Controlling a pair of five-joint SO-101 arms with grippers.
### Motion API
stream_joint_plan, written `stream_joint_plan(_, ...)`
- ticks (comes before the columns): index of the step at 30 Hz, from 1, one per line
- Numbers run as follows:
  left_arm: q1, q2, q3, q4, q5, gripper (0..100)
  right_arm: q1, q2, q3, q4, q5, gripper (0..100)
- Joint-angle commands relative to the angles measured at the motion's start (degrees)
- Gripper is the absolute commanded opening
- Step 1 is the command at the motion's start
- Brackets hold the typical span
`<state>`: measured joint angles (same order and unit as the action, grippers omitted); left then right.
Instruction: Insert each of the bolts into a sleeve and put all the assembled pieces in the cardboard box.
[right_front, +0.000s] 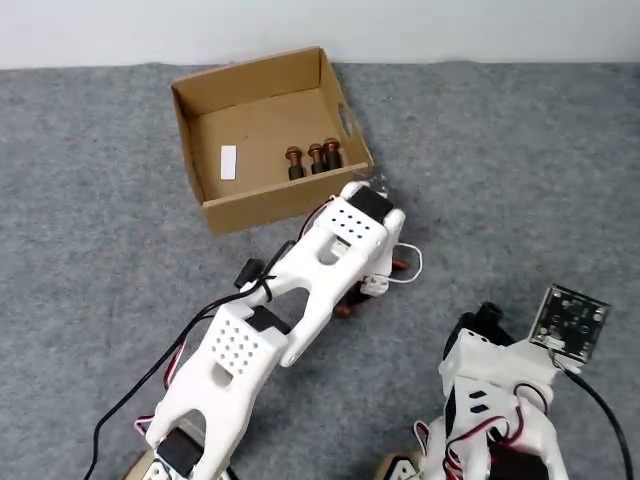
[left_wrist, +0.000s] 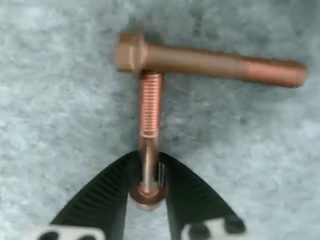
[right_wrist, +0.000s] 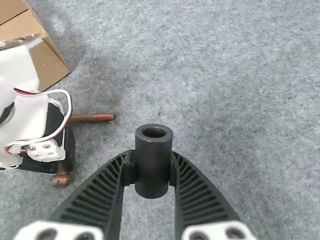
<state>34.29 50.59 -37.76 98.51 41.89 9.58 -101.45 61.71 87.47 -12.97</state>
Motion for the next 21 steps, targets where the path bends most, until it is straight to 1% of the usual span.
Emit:
stream_joint_plan(1,-0.18,-8.44,-2.51,2.02,3.25,0,0.40,-0.13,-0.26,-1.45,0.62,0.9)
stream_joint_plan(4,-0.79,-13.71,-2.33,2.02,3.96,0,0.40,-0.13,-0.26,-1.45,0.62,0.9)
stream_joint_plan(7,-3.96,-17.85,-2.24,2.02,4.13,0,0.31,-0.13,-0.26,-1.45,0.62,0.9)
stream_joint_plan(11,-10.73,-22.42,0.92,2.02,7.03,0,0.31,-0.13,-0.26,-1.45,0.62,0.9)
stream_joint_plan(16,-21.01,-30.68,11.82,2.02,10.64,0,0.31,-0.13,-0.26,-1.45,0.62,0.9)
stream_joint_plan(21,-31.47,-38.59,21.14,2.02,15.91,1,0.31,-0.13,-0.26,-1.45,0.62,0.9)
